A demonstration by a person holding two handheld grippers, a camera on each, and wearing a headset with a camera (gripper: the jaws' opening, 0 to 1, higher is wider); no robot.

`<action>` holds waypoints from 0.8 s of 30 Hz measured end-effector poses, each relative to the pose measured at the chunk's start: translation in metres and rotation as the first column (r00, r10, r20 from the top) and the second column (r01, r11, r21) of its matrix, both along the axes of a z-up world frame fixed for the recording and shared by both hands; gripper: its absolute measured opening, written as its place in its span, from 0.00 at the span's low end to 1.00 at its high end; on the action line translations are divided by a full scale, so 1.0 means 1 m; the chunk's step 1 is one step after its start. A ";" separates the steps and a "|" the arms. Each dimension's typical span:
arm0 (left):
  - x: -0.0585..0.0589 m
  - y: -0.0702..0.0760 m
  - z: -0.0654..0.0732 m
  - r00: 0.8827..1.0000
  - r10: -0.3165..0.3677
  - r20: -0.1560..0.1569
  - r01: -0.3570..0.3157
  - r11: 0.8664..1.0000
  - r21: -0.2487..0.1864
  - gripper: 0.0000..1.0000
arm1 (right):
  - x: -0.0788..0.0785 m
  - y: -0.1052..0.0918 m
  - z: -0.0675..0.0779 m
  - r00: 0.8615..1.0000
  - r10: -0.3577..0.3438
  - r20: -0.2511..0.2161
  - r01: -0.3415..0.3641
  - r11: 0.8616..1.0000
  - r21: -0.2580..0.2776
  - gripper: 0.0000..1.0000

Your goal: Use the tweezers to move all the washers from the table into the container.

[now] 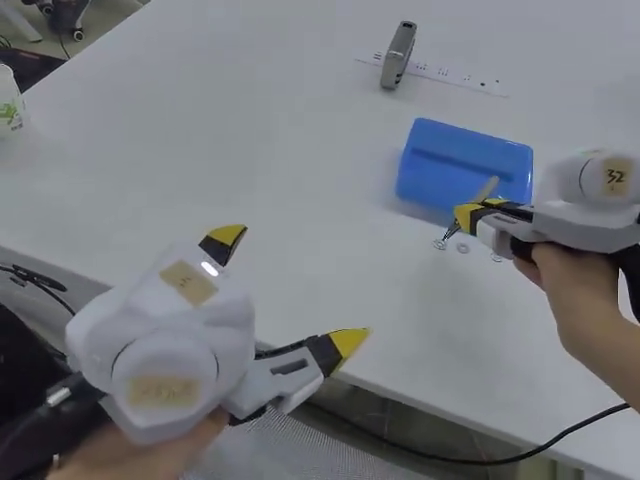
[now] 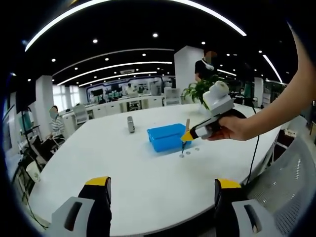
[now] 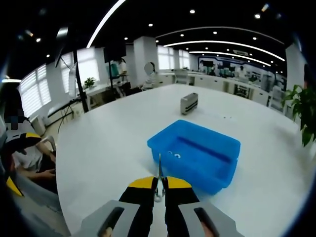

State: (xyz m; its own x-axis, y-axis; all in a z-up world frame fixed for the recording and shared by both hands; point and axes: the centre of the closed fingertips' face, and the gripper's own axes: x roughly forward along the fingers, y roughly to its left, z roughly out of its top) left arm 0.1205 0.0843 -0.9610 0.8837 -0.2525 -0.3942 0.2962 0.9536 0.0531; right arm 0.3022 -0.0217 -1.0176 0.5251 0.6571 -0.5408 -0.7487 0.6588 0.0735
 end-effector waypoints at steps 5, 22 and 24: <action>-0.006 0.000 0.005 1.000 0.019 0.019 -0.018 1.000 -0.010 0.81 | 0.002 0.001 -0.005 1.000 -0.002 -0.006 0.002 1.000 0.001 0.03; -0.013 -0.002 -0.006 1.000 0.004 -0.011 -0.004 0.998 0.056 0.80 | -0.002 0.003 -0.004 0.999 0.044 0.027 -0.042 0.998 -0.040 0.02; -0.013 0.000 -0.007 1.000 0.010 -0.009 -0.010 0.998 0.057 0.79 | -0.001 0.003 -0.004 0.999 0.041 0.016 -0.041 0.999 -0.030 0.02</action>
State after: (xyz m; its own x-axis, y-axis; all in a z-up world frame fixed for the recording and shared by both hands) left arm 0.1073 0.0840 -0.9677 0.8823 -0.2206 -0.4157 0.2876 0.9520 0.1052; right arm 0.3012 -0.0192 -1.0214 0.5069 0.6621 -0.5520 -0.7762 0.6291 0.0418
